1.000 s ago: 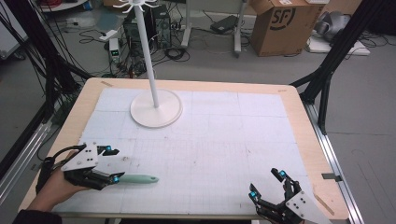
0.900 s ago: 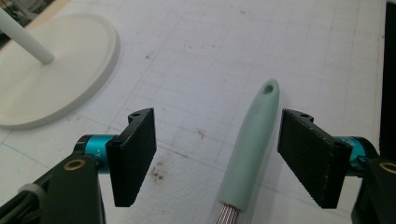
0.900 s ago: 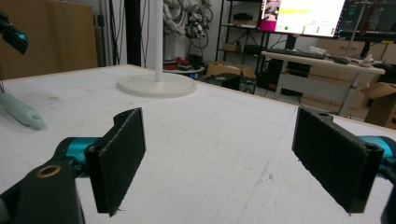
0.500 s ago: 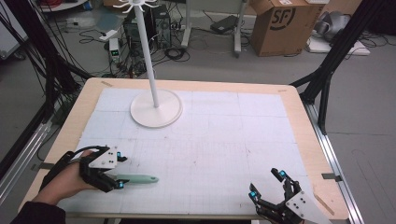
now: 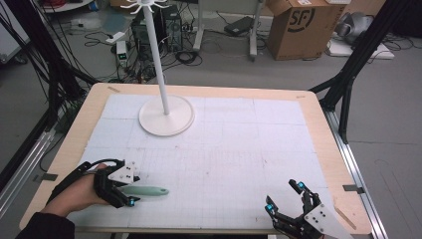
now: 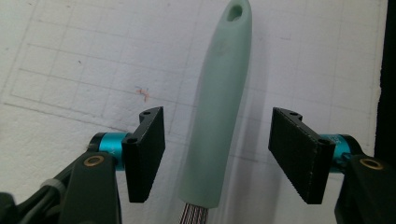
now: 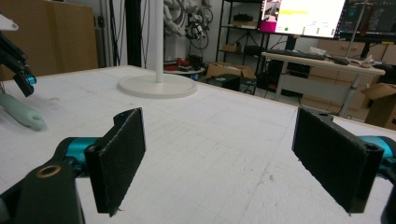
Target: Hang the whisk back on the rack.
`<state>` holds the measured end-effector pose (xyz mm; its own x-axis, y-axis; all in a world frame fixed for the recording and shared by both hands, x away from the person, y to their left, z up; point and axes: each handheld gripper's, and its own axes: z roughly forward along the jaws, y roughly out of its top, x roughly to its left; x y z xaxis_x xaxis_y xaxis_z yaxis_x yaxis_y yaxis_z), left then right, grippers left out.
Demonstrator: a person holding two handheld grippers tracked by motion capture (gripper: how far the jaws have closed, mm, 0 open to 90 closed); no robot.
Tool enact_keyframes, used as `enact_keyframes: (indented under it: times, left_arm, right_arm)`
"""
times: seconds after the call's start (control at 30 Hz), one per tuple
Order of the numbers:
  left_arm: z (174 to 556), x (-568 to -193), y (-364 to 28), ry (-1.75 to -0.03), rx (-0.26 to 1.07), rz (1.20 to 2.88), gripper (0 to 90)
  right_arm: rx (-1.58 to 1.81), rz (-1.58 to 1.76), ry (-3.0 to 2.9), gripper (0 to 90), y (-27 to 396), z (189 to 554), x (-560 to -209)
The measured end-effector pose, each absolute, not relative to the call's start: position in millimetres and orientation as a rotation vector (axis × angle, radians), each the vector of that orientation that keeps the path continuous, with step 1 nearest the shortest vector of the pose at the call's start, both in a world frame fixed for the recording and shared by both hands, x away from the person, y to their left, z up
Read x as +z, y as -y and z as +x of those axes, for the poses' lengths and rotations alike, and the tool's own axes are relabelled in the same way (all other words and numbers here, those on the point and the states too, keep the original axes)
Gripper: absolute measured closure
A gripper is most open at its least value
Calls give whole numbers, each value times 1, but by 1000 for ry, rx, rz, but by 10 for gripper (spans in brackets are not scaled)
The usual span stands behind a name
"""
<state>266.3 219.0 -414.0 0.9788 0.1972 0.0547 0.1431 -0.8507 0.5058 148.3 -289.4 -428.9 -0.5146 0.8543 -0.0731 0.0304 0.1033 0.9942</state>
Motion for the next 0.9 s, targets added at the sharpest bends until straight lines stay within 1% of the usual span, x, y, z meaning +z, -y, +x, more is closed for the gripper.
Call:
enact_keyframes:
  times: [0.1, 0.3, 0.37, 0.47, 0.6, 0.63, 0.8, 0.83, 0.87, 0.9]
  left_arm:
    - [270, -417, -216, -248, 107, 2629, 378]
    - [272, -421, -214, -249, 86, 2657, 406]
    - [274, -421, -214, -254, 70, 2659, 452]
    - [276, -423, -213, -246, 14, 2665, 475]
    - [275, -424, -209, -251, 23, 2697, 496]
    - [276, -424, -209, -244, 28, 2705, 517]
    - [277, -423, -206, -240, 36, 2734, 540]
    - [277, -423, -205, -245, 38, 2737, 579]
    - [277, -422, -205, -242, 37, 2742, 579]
    - [278, -421, -204, -235, 38, 2749, 619]
  right_arm:
    - [1489, 881, -1684, 165, 289, 148, -429]
    - [1490, 879, -1682, 165, 289, 148, -429]
    - [1494, 878, -1681, 165, 289, 148, -429]
    - [1497, 874, -1678, 165, 289, 148, -429]
    - [1499, 875, -1678, 165, 290, 148, -429]
    - [1498, 875, -1678, 165, 290, 148, -429]
    - [1499, 873, -1679, 165, 289, 148, -429]
    - [1499, 873, -1677, 165, 289, 148, -429]
    - [1499, 873, -1677, 165, 289, 148, -429]
    - [1500, 873, -1677, 165, 289, 148, -429]
